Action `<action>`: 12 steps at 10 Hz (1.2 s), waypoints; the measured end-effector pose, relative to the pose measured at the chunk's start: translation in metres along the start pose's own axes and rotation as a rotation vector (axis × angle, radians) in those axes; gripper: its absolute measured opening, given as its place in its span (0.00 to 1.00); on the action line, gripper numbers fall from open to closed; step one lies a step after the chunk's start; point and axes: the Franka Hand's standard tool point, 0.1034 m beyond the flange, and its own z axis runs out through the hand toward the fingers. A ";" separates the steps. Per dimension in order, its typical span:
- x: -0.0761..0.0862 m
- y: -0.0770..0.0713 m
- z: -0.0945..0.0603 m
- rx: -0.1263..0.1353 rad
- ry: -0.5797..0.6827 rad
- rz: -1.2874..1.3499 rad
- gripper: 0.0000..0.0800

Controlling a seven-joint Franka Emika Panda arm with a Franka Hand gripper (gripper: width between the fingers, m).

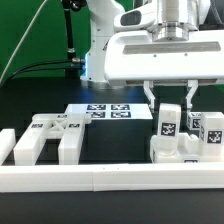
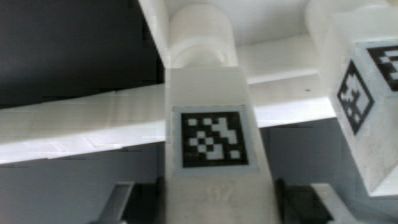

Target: Assemble chair

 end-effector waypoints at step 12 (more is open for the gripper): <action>0.001 0.001 0.001 -0.002 0.025 0.003 0.81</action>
Offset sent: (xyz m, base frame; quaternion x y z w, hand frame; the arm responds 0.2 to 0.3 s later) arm -0.0038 0.0039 0.0040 0.0185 -0.0189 0.0149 0.9995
